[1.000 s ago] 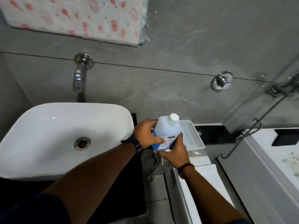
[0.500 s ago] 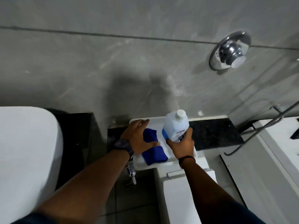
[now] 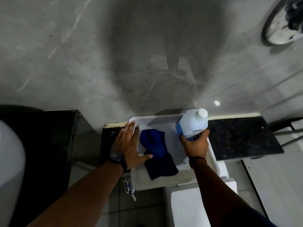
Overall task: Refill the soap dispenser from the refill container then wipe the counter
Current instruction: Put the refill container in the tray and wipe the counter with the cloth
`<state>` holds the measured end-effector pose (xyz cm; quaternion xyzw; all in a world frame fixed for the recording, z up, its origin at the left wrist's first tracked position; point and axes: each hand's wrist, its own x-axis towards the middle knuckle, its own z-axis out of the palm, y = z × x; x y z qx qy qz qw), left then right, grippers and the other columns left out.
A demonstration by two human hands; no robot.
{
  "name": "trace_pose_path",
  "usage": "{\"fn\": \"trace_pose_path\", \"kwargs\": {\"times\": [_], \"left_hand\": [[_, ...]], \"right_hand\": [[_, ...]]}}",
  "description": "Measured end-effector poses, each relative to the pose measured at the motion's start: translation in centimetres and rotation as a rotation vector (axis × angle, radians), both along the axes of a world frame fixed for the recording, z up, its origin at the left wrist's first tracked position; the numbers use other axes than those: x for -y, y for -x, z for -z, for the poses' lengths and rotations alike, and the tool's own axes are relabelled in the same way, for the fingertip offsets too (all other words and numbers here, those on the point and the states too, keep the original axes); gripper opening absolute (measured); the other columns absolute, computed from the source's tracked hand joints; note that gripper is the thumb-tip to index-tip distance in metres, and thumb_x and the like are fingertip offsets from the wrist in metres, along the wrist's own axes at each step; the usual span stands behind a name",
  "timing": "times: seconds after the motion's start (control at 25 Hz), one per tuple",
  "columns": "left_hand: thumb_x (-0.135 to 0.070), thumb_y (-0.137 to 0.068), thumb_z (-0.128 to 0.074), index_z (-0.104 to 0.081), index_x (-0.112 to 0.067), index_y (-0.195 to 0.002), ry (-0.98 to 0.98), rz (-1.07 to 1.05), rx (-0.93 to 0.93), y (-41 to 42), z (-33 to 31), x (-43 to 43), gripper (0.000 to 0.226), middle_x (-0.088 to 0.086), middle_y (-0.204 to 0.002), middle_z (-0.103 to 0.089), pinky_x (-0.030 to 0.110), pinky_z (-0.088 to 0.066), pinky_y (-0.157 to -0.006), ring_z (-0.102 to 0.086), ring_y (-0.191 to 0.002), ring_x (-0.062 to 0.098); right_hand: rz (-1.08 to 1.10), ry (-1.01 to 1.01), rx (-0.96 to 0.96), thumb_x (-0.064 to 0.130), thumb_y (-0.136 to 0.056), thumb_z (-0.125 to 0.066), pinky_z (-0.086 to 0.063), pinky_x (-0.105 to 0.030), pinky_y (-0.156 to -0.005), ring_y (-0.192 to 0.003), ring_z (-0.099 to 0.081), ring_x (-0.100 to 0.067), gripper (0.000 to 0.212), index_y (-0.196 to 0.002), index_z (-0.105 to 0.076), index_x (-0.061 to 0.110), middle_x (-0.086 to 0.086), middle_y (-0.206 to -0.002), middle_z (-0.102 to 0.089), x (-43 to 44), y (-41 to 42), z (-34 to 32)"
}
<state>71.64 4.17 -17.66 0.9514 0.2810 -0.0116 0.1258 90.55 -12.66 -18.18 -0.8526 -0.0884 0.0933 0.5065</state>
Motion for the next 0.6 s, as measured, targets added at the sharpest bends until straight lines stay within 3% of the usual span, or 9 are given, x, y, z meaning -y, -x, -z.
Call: {"fn": "trace_pose_path", "kwargs": {"times": [0.12, 0.2, 0.28, 0.36, 0.44, 0.52, 0.6], "left_hand": [[-0.084, -0.062, -0.040, 0.005, -0.014, -0.146, 0.032, 0.000, 0.006, 0.1, 0.0, -0.1, 0.118, 0.011, -0.157, 0.005, 0.038, -0.002, -0.114, 0.004, -0.144, 0.026], [-0.081, -0.064, -0.042, 0.002, -0.012, -0.146, 0.038, 0.004, 0.010, 0.1, -0.2, -0.2, 0.115, 0.011, -0.157, 0.004, 0.037, -0.001, -0.114, 0.003, -0.144, 0.025], [-0.078, -0.067, -0.044, 0.000, -0.011, -0.146, 0.028, 0.013, 0.004, 0.1, -0.2, -0.5, 0.112, 0.011, -0.157, 0.004, 0.037, 0.001, -0.114, 0.003, -0.144, 0.025], [-0.074, -0.070, -0.046, -0.002, -0.010, -0.146, 0.008, 0.027, 0.000, 0.1, -0.1, -0.8, 0.109, 0.011, -0.157, 0.003, 0.037, 0.002, -0.113, 0.003, -0.144, 0.025], [-0.070, -0.072, -0.049, -0.005, -0.010, -0.146, 0.003, 0.037, 0.012, 0.1, -0.1, -0.9, 0.105, 0.011, -0.157, 0.001, 0.037, 0.000, -0.114, 0.001, -0.144, 0.025], [-0.068, -0.073, -0.049, -0.009, -0.011, -0.146, -0.011, 0.045, 0.029, 0.3, -0.1, -1.2, 0.100, 0.010, -0.157, -0.003, 0.037, -0.004, -0.114, -0.003, -0.144, 0.024], [-0.066, -0.076, -0.047, -0.016, -0.013, -0.145, -0.031, 0.073, 0.028, 0.3, -0.5, -1.6, 0.092, 0.010, -0.156, -0.012, 0.040, -0.012, -0.114, -0.010, -0.143, 0.026]], "right_hand": [[0.085, -0.058, -0.010, 0.030, -0.058, -0.089, -0.045, -0.024, -0.087, -0.111, -0.050, -0.013, 0.085, -0.126, -0.039, 0.021, 0.005, -0.120, -0.050, -0.4, 1.8, -0.5], [0.225, 0.060, 0.157, 0.030, -0.063, -0.084, -0.043, -0.029, -0.088, -0.107, -0.052, -0.025, 0.070, -0.118, -0.046, 0.012, -0.006, -0.113, -0.054, -0.8, 4.3, -0.7], [0.230, 0.203, 0.255, 0.024, -0.067, -0.078, -0.038, -0.031, -0.087, -0.100, -0.053, -0.033, 0.055, -0.111, -0.049, 0.009, -0.014, -0.106, -0.055, -1.5, 6.8, -0.6], [0.001, 0.274, 0.107, 0.032, -0.070, -0.073, -0.041, -0.034, -0.087, -0.105, -0.050, -0.029, 0.056, -0.116, -0.045, 0.017, -0.011, -0.113, -0.052, -2.5, 8.1, -0.4], [-0.352, 0.416, 0.018, 0.045, -0.070, -0.071, -0.044, -0.040, -0.092, -0.114, -0.045, -0.026, 0.071, -0.130, -0.036, 0.028, -0.006, -0.128, -0.045, -3.4, 8.4, 0.3], [-0.636, 0.637, 0.168, 0.051, -0.073, -0.066, -0.041, -0.045, -0.097, -0.121, -0.041, -0.029, 0.077, -0.138, -0.027, 0.035, -0.007, -0.139, -0.038, -4.0, 8.2, 1.3], [-0.700, 0.667, 0.230, 0.043, -0.081, -0.064, -0.041, -0.045, -0.097, -0.120, -0.042, -0.032, 0.068, -0.139, -0.030, 0.035, -0.010, -0.139, -0.038, -4.3, 7.9, 1.8]]}}
